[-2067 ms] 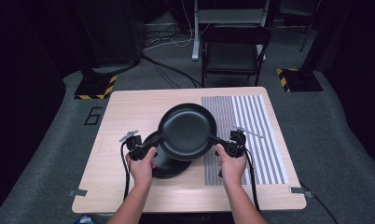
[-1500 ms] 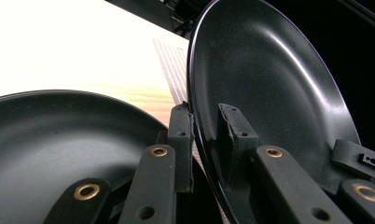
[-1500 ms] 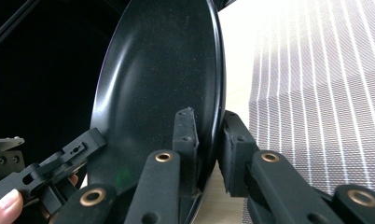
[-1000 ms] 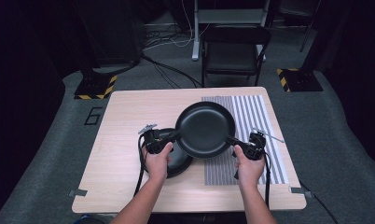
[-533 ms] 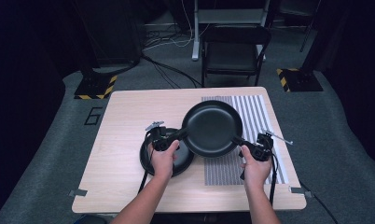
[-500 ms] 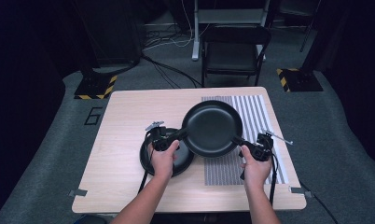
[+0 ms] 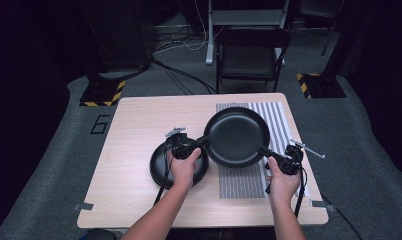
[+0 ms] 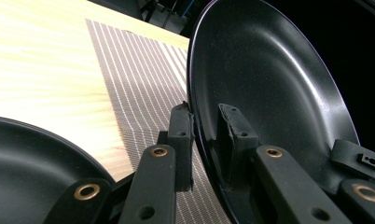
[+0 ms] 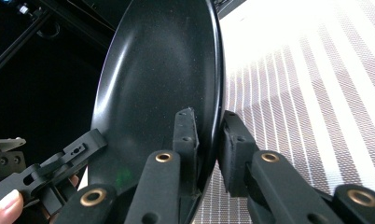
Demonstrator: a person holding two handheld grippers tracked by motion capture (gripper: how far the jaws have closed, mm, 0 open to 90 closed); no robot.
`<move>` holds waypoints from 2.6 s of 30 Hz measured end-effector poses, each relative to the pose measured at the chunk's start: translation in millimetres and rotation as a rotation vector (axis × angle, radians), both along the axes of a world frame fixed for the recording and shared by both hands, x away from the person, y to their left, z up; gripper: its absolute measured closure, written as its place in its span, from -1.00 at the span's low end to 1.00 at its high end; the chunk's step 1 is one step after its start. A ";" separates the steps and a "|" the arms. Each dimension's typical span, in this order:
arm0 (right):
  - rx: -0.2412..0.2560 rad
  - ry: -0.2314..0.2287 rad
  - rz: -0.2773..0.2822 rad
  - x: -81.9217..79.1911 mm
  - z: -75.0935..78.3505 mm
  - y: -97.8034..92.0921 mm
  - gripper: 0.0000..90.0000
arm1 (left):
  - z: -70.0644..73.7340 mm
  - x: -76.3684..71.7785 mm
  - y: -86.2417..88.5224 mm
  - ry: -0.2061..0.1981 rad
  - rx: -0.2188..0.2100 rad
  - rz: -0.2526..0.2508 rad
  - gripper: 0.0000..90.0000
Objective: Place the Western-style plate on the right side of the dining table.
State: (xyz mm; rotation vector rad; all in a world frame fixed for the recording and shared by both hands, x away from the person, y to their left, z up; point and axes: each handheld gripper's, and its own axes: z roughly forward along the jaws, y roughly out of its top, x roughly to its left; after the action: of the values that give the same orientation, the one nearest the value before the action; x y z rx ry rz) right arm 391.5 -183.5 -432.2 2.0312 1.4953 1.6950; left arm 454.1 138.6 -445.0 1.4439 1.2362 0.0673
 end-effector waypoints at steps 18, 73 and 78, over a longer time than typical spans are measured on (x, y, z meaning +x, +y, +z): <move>0.013 0.021 -0.034 -6.3 -9.7 -25.0 0.74 | -9.4 4.8 -26.5 0.028 0.003 -0.036 0.70; 0.073 0.148 -0.054 22.7 -63.9 -68.6 0.74 | -50.4 36.9 -74.0 0.145 0.070 -0.025 0.69; 0.080 0.155 -0.055 28.2 -69.3 -71.1 0.74 | -53.3 43.6 -78.0 0.164 0.077 -0.014 0.69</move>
State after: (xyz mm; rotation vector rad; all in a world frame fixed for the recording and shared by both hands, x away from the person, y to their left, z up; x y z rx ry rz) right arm 419.8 -254.6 -501.4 2.2696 1.4209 1.6356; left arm 497.7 60.5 -498.3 1.5490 1.3691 -0.0135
